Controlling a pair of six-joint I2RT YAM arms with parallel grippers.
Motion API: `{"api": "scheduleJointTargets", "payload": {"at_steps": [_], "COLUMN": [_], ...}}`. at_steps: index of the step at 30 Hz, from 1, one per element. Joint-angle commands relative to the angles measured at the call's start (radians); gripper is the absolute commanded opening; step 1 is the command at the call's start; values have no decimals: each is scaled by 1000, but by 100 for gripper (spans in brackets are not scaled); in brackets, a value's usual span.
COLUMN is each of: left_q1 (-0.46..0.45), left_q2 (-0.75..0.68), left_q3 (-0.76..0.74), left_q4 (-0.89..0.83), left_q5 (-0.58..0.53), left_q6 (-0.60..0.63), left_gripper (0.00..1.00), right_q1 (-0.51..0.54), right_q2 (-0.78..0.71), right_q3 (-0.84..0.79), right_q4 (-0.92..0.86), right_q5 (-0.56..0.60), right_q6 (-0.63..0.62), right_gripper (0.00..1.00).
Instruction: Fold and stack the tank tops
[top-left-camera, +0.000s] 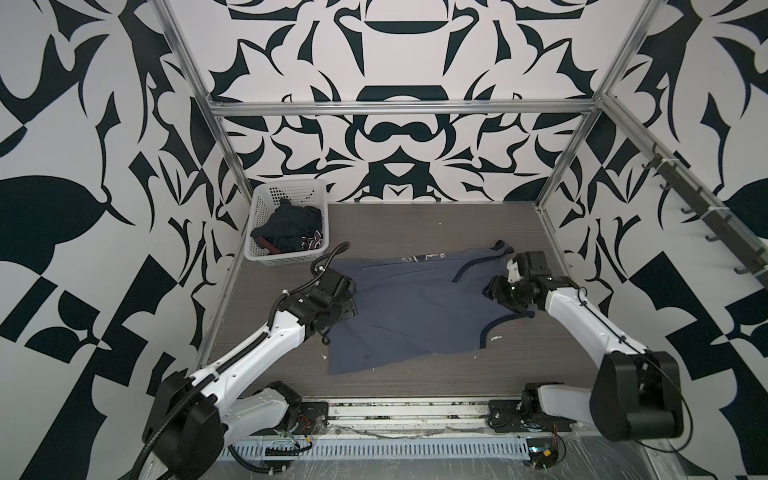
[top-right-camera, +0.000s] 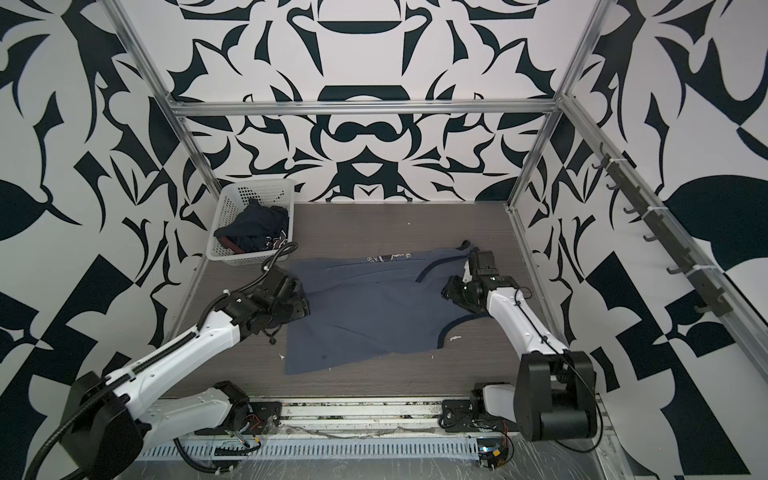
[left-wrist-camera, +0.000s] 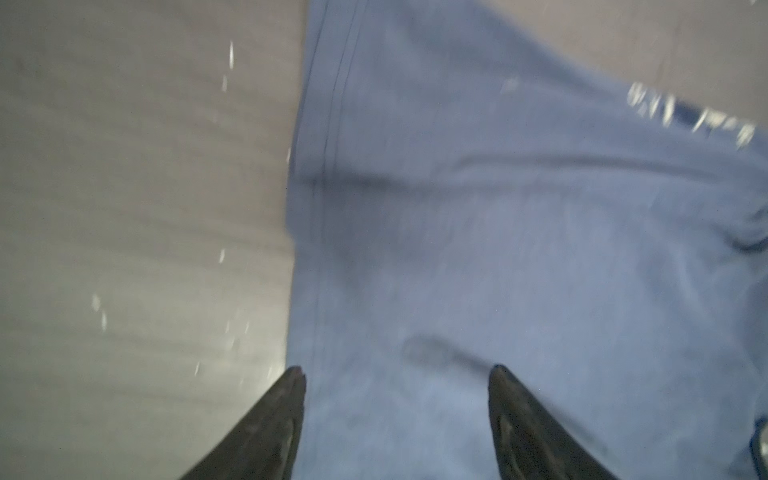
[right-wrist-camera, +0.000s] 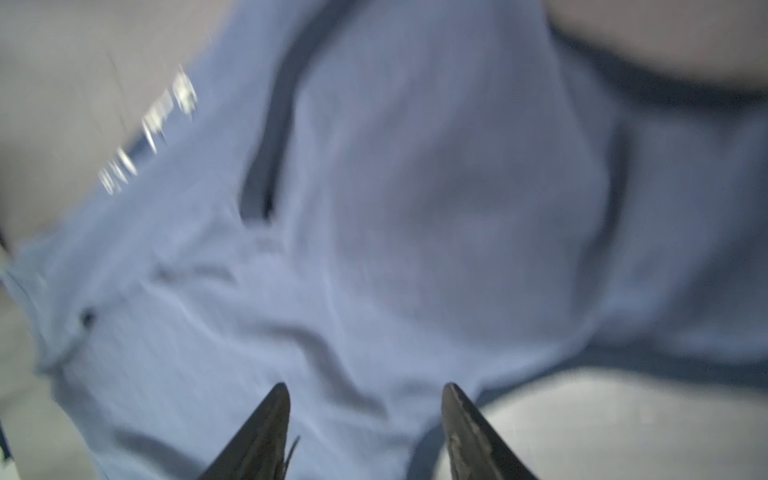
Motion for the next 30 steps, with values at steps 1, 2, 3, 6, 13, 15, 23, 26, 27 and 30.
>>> {"api": "scheduleJointTargets", "payload": {"at_steps": [1,2,3,6,13,15,23,26,27,30], "left_q1": [-37,-48,-61,-93,-138,-140,-165,-168,-168,-168], "left_q2": [-53,-68,-89,-134,-177,-174,-132,-129,-131,-133], "left_q3": [-47,-59,-76,-130,-220,-245,-285,-292,-294,-283], "left_q4": [-228,-249,-263,-273,-226,-183,-118,-117,-115,-118], "left_q5": [73,89,103,144,183,197,211,209,209,190], "left_q6": [-141,-162,-186,-241,-295,-302,-329,-337,-338,-329], "left_gripper": [71,71,71,69,66,65,54,45,41,30], "right_q1": [42,61,84,143,216,231,249,268,277,293], "right_q2": [-91,-112,-136,-196,-216,-209,-144,-124,-117,-107], "right_q3": [-54,-71,-89,-152,-260,-278,-293,-294,-291,-284], "right_q4": [-107,-123,-137,-145,-97,-58,3,27,29,25], "right_q5": [30,33,39,49,29,25,45,41,43,59], "right_q6": [40,57,76,130,174,188,197,211,212,216], "right_gripper": [60,59,59,57,53,52,44,39,36,27]}}
